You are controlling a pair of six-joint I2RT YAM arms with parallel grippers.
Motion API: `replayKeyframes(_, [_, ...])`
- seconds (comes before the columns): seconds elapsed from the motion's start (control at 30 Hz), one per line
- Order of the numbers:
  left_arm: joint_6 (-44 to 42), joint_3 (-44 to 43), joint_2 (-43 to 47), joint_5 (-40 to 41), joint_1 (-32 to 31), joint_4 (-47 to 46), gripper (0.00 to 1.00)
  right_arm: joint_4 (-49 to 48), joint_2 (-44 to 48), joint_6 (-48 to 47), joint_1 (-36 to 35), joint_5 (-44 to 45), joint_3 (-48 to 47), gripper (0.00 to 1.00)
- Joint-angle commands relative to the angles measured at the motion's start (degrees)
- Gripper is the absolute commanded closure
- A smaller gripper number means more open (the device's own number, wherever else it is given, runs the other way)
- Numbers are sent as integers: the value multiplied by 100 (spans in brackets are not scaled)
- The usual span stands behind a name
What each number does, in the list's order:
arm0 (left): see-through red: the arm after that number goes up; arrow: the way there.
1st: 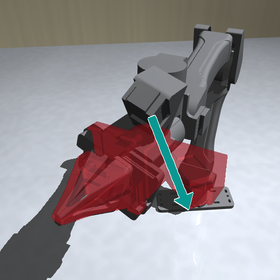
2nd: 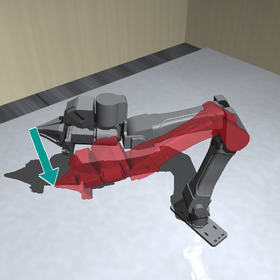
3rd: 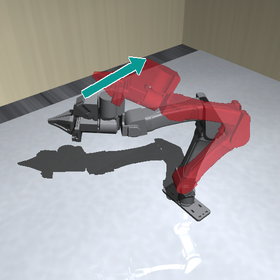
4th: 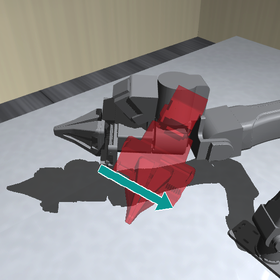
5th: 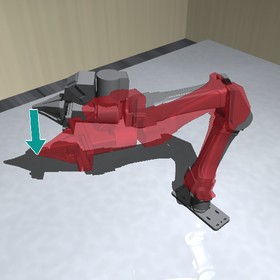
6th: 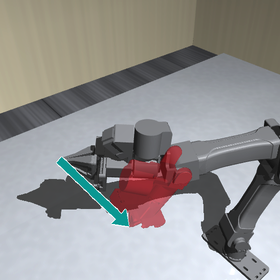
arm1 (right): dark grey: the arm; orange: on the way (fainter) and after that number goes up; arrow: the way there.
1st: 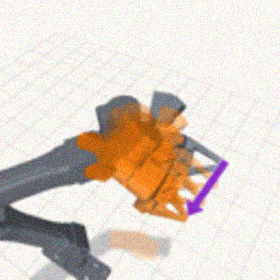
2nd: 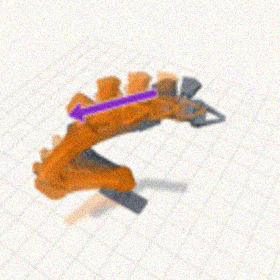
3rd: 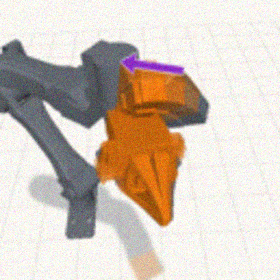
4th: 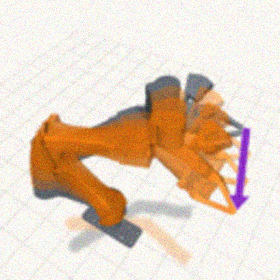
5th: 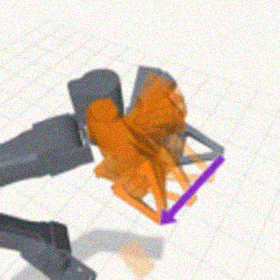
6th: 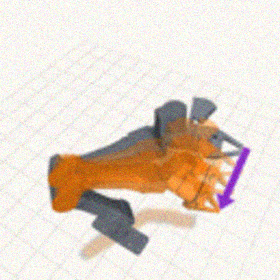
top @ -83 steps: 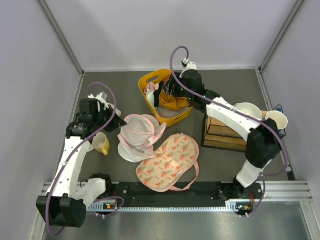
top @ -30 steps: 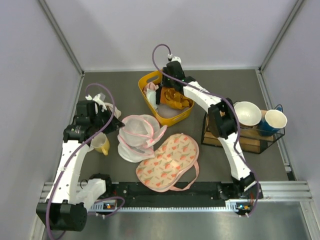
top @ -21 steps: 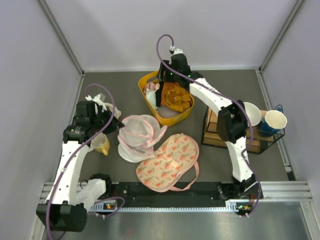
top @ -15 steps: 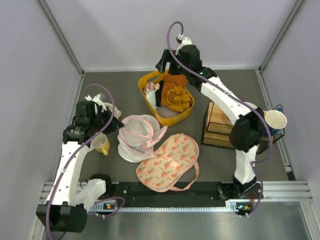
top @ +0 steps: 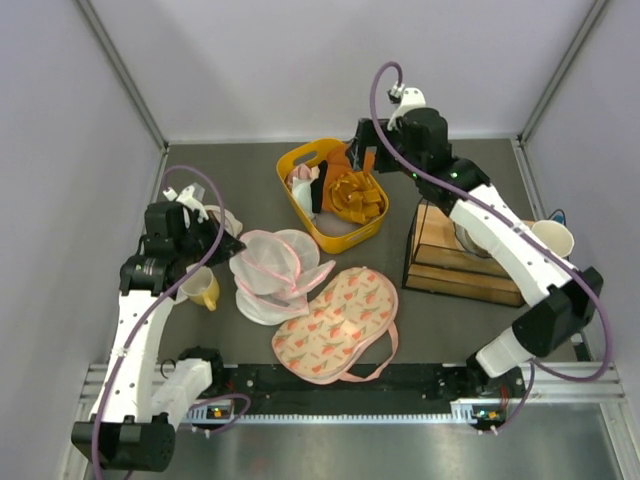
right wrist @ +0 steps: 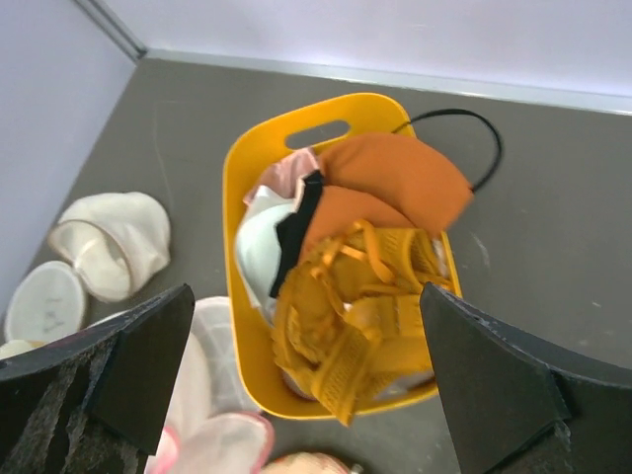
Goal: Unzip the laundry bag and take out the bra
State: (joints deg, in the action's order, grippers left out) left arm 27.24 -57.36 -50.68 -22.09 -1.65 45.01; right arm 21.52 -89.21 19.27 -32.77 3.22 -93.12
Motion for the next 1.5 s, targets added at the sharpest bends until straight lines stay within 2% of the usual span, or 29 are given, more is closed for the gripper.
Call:
replayKeyframes(0.0, [-114,-266,110,221,24,-63,100,432,807,-441,-45,635,486,1])
replayKeyframes(0.33, [-176,-346,321,687,60,235,100,555,1502,-354,-54,1022,1305,1])
replayKeyframes(0.5, [-36,-669,541,1784,112,561,100,573,1635,-397,-45,1146,1490,1])
replayKeyframes(0.6, [-9,-986,559,2120,121,412,100,564,1687,-354,-54,1084,1516,1])
replayKeyframes(0.7, [-70,-1372,156,1972,121,-139,100,564,1644,-336,-54,1014,1473,1])
replayKeyframes(0.8, [-53,-2074,-783,1630,121,-448,100,564,1600,-310,-54,943,1428,1])
replayKeyframes(0.97, [53,-2831,-1435,1453,121,-932,100,546,1644,-222,-54,873,1507,1])
replayKeyframes(1.1, [307,-3158,-2023,1567,121,-1442,100,538,1591,-169,-45,759,1499,1])
replayKeyframes(1.27, [527,-3271,-2455,1856,121,-2531,100,520,1512,-143,-54,697,1551,1])
replayKeyframes(1.43, [598,-3808,-3544,2155,270,-2743,100,511,1389,-134,-54,601,1551,1])
replayKeyframes(1.47, [537,-3800,-3702,2426,270,-2909,100,511,1345,-134,-45,583,1551,1])
